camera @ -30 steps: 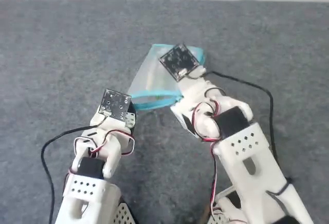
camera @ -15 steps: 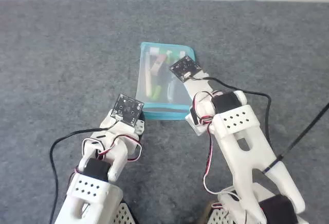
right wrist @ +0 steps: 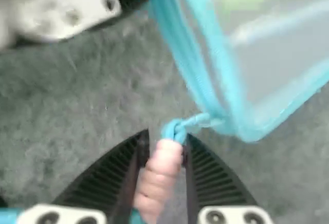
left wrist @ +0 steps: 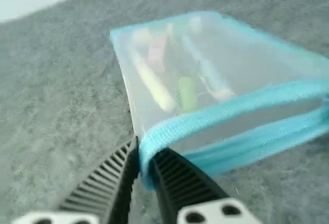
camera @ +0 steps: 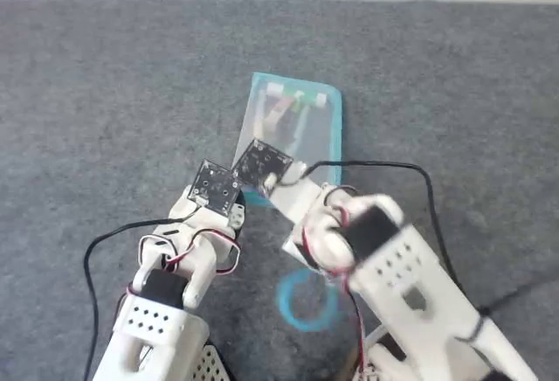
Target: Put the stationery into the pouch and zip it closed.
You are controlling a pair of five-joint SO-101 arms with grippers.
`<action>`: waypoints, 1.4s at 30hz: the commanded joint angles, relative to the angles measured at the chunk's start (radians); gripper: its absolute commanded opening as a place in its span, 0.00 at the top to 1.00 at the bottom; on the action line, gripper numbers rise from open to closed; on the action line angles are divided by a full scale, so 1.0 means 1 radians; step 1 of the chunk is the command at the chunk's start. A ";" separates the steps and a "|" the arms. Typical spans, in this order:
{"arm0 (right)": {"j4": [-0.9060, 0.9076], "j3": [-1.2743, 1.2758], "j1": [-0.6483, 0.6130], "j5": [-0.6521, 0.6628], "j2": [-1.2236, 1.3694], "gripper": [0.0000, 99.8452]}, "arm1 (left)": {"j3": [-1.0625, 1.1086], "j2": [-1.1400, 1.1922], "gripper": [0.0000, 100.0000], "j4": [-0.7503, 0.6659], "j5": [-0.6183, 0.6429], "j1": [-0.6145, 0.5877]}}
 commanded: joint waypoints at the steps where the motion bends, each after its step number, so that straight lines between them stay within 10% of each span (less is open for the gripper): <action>1: 0.028 -0.011 -0.035 -0.003 -0.143 0.91 | -0.019 -0.017 0.99 -0.025 -0.006 0.012; 20: -0.094 0.239 0.124 0.032 -0.191 0.73 | -0.019 -0.017 0.99 -0.023 -0.006 0.012; 34: -0.426 0.506 0.174 0.310 -0.193 0.55 | -0.019 -0.017 0.99 -0.023 -0.006 0.012; 42: -0.521 0.508 0.174 0.313 -0.189 0.60 | -0.019 -0.017 0.99 -0.021 -0.006 0.015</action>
